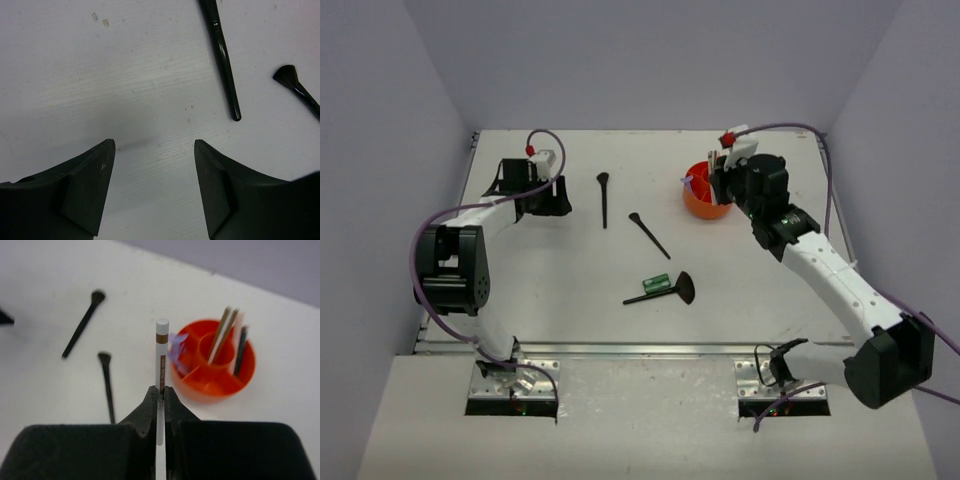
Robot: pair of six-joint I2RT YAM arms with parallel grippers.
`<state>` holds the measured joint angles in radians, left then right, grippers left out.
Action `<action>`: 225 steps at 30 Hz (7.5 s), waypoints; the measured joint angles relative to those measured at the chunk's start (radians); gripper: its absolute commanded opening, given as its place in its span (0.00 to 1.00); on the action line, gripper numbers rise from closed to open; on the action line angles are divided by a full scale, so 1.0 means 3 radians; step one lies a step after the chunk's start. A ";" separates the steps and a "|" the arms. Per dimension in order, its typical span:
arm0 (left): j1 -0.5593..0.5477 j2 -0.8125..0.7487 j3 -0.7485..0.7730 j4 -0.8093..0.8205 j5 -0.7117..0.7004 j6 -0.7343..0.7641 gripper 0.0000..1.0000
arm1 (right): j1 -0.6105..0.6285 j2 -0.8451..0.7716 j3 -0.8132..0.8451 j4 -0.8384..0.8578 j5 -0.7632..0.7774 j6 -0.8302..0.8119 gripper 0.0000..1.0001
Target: Organize the makeup
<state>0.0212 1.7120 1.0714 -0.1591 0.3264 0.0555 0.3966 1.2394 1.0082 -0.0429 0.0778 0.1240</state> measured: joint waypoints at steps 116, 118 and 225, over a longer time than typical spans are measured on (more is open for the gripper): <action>-0.0646 0.0831 0.2276 -0.0159 0.1319 -0.0573 0.00 | -0.0419 0.0096 0.0600 -0.0234 -0.1695 0.0762 0.96; -0.0692 0.0688 0.2317 -0.0040 0.1603 -0.0629 0.00 | -0.0420 0.0253 0.0831 -0.0198 -0.1902 0.0918 0.93; -0.0346 0.0294 0.0860 -0.0681 0.0064 -0.0024 1.00 | 0.0649 0.2305 0.2072 -0.1263 -0.0244 0.0021 0.65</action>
<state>-0.0827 1.8001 1.3294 -0.3634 0.3456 0.0483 0.5913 1.9308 1.6299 -0.4216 0.0045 0.1303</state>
